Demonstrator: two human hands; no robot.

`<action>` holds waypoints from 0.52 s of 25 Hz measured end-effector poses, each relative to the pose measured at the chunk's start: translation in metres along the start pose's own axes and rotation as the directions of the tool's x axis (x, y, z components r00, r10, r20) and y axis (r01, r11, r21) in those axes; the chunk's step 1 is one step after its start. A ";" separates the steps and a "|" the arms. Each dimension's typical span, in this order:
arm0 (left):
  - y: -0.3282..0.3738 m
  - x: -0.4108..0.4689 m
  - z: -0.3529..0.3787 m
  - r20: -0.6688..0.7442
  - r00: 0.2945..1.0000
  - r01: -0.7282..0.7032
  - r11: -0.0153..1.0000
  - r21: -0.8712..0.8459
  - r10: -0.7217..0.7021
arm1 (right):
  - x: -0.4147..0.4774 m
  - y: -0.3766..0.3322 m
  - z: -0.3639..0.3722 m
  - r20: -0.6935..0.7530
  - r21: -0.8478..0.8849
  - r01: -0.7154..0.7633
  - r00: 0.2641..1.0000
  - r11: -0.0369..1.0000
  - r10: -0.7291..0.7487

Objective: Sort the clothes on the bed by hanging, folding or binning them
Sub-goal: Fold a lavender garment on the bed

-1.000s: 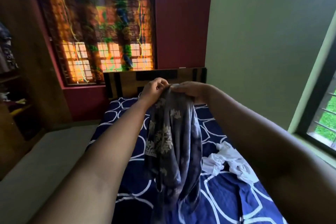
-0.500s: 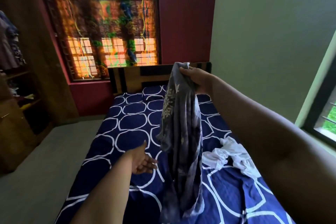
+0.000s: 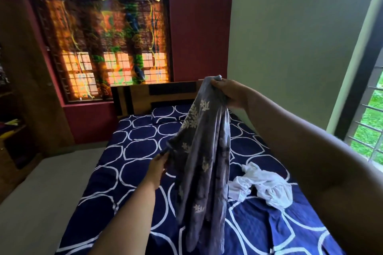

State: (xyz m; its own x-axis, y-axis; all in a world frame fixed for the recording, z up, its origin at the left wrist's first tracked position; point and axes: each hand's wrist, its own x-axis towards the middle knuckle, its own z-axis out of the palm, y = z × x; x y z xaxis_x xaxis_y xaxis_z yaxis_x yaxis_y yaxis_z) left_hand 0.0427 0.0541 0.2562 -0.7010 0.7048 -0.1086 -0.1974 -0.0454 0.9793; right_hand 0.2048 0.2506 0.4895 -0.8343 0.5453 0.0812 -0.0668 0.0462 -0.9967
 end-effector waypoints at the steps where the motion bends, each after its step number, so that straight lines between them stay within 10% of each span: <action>1: 0.007 0.006 -0.010 -0.054 0.998 -0.039 0.999 -0.013 0.039 | 0.000 0.002 -0.012 -0.042 -0.109 -0.032 0.999 0.994 0.027; 5: 0.049 0.023 -0.040 -0.131 0.981 -0.128 0.985 0.113 0.142 | -0.012 0.011 -0.059 -0.155 -0.491 -0.215 0.975 0.844 0.158; 10: 0.099 0.069 -0.053 -0.028 0.967 -0.162 0.696 0.699 0.254 | 0.003 0.040 -0.070 -0.335 -0.206 -0.408 0.883 0.889 0.328; 13: 0.122 0.091 -0.079 -0.256 0.947 0.014 0.770 0.637 0.194 | 0.020 0.059 -0.072 -0.400 -0.136 -0.458 0.836 0.878 0.374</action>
State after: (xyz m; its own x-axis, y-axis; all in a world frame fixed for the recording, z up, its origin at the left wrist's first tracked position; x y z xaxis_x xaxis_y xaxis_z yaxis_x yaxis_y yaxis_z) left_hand -0.0994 0.0566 0.3518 -0.8778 0.4771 0.0435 0.2745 0.4264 0.8619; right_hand 0.2239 0.3243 0.4328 -0.5037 0.8085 -0.3043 0.3978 -0.0957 -0.9125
